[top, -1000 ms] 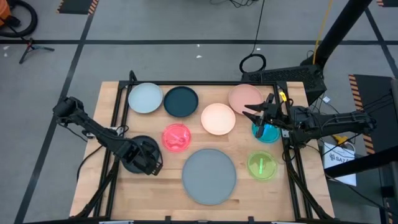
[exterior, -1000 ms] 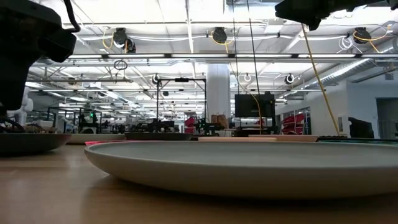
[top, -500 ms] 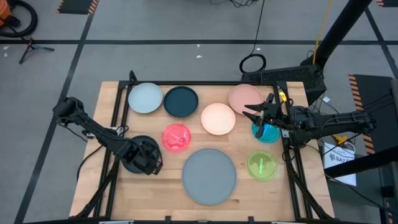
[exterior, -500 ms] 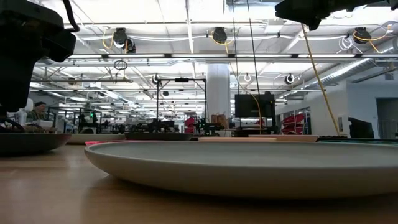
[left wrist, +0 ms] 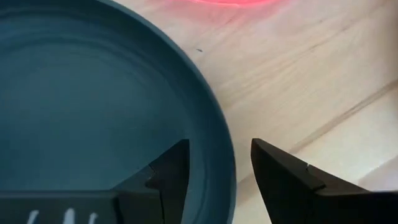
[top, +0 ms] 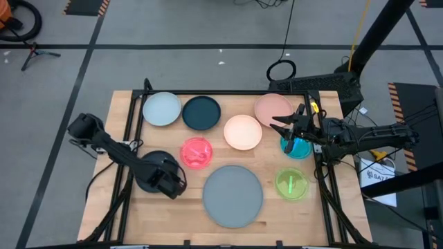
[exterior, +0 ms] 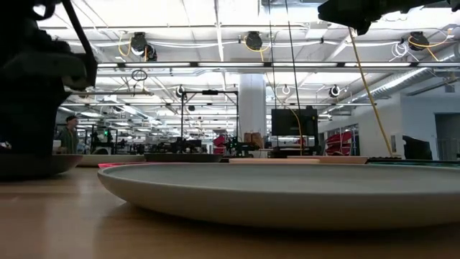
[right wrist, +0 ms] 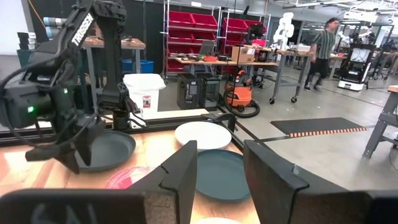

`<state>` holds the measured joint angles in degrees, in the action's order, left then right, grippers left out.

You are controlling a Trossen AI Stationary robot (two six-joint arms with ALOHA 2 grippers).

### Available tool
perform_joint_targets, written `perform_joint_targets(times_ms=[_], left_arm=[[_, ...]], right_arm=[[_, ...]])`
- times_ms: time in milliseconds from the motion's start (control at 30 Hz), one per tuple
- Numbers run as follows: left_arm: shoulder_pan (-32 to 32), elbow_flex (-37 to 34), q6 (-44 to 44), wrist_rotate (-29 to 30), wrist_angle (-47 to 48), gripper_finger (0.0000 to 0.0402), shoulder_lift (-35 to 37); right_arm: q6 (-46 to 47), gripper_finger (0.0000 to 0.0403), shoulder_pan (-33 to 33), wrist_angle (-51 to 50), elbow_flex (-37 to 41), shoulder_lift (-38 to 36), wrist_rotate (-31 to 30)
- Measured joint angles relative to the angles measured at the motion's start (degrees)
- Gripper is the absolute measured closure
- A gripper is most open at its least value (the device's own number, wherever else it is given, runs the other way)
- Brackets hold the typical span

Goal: Stack plastic plates
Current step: Stack the bottom black plate on top of the gray plate

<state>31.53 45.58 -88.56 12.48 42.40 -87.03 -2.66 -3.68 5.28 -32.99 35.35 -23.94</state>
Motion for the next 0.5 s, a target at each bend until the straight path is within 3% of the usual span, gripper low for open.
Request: perform_joint_targets(times_ms=[367,500], left_arm=[[0.0,0.0,0.5,-0.1,-1.4,0.0226,-3.8],[0.3,0.0,0.4,0.8,-1.4,0.0251,-3.7]], right_arm=[[0.0,0.0277,0.0,0.0,0.0,0.0,0.0],[0.0,0.0277,0.0,0.0,0.0,0.0,0.0]])
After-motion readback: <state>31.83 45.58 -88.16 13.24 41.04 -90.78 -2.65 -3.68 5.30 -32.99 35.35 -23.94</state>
